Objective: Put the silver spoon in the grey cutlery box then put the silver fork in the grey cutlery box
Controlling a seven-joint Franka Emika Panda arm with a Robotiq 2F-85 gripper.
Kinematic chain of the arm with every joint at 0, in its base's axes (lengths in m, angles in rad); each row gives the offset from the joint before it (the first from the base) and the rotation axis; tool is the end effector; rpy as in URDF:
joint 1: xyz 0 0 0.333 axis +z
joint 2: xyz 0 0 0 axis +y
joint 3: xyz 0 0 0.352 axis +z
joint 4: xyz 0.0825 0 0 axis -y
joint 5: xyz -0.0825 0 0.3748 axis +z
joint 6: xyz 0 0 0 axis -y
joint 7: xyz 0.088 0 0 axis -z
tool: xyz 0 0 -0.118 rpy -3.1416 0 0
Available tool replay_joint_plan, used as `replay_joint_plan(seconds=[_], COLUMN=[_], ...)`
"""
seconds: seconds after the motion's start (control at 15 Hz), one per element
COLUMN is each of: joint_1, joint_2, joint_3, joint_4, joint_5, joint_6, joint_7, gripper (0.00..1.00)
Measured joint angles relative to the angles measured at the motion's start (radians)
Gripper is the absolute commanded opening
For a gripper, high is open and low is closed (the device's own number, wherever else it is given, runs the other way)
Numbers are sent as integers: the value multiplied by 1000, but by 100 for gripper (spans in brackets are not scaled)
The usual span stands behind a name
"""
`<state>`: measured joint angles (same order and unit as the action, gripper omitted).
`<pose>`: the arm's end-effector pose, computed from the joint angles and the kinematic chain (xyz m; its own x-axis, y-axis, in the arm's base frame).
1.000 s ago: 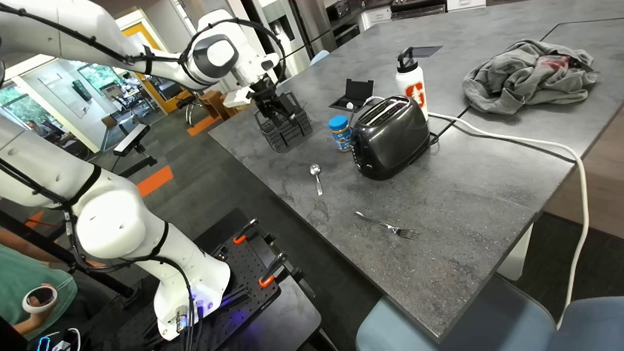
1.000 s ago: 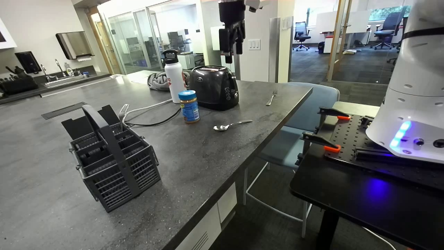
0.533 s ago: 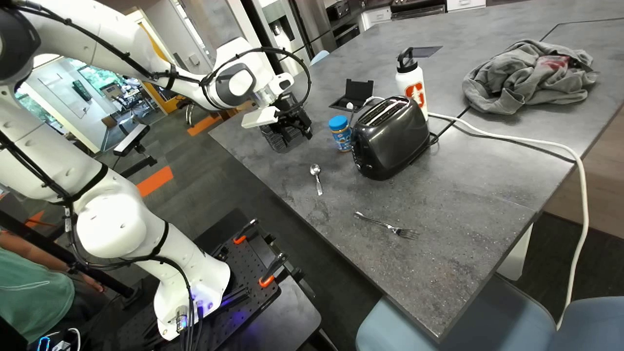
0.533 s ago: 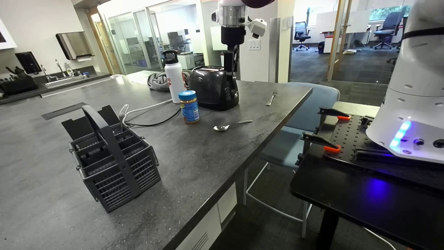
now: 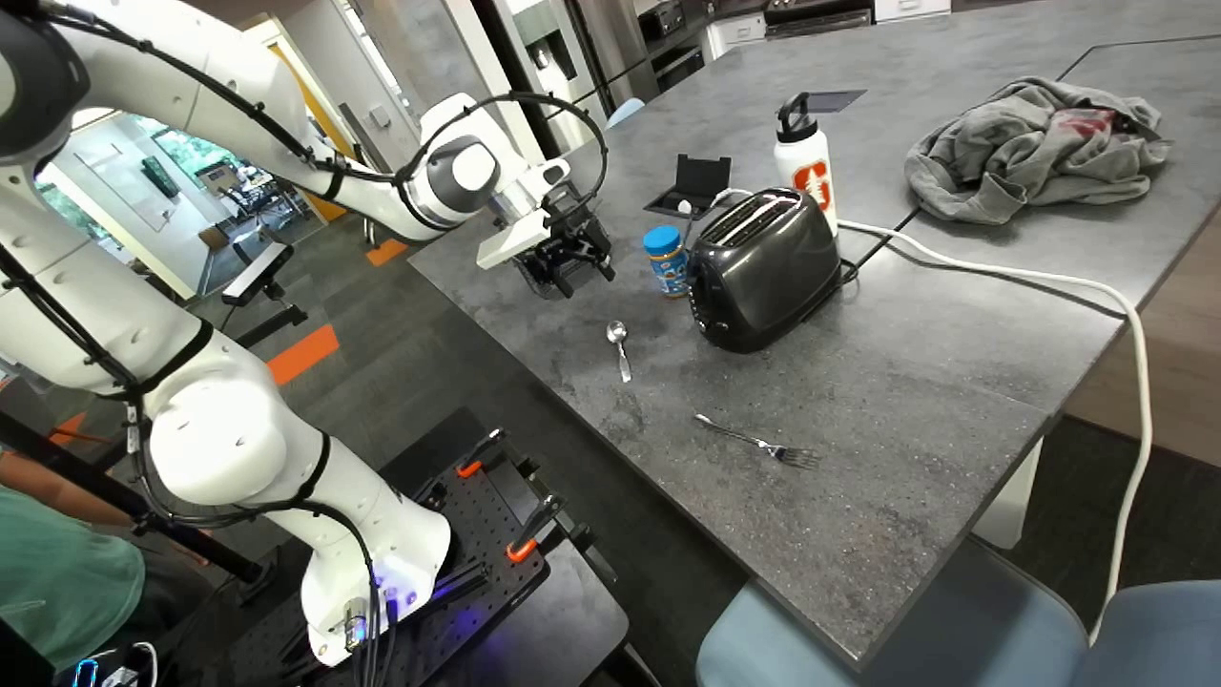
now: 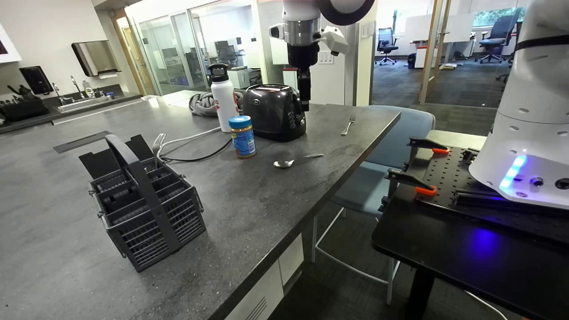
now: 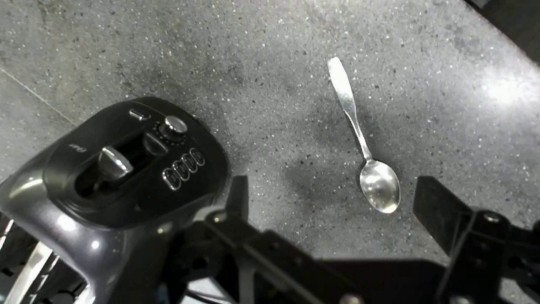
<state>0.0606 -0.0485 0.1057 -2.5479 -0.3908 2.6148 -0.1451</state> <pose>0.4485 0.0817 0.3299 0.7989 0.6001 0.0397 0.5752 -0.7817 0.2411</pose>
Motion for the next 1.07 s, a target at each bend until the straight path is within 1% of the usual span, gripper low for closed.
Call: replay_joint_plan(seconds=[0.2, 0.6, 0.73, 1.07], joint_1=[0, -2, 0, 0], joint_2=[26, 160, 204, 205], joint_3=[-4, -12, -10, -10], joint_4=[-28, -41, -31, -29], joint_5=[-2, 82, 86, 86], joint_6=[52, 194, 187, 187], joint_7=[-115, -483, -502, -502], gripper=[100, 100, 100, 100])
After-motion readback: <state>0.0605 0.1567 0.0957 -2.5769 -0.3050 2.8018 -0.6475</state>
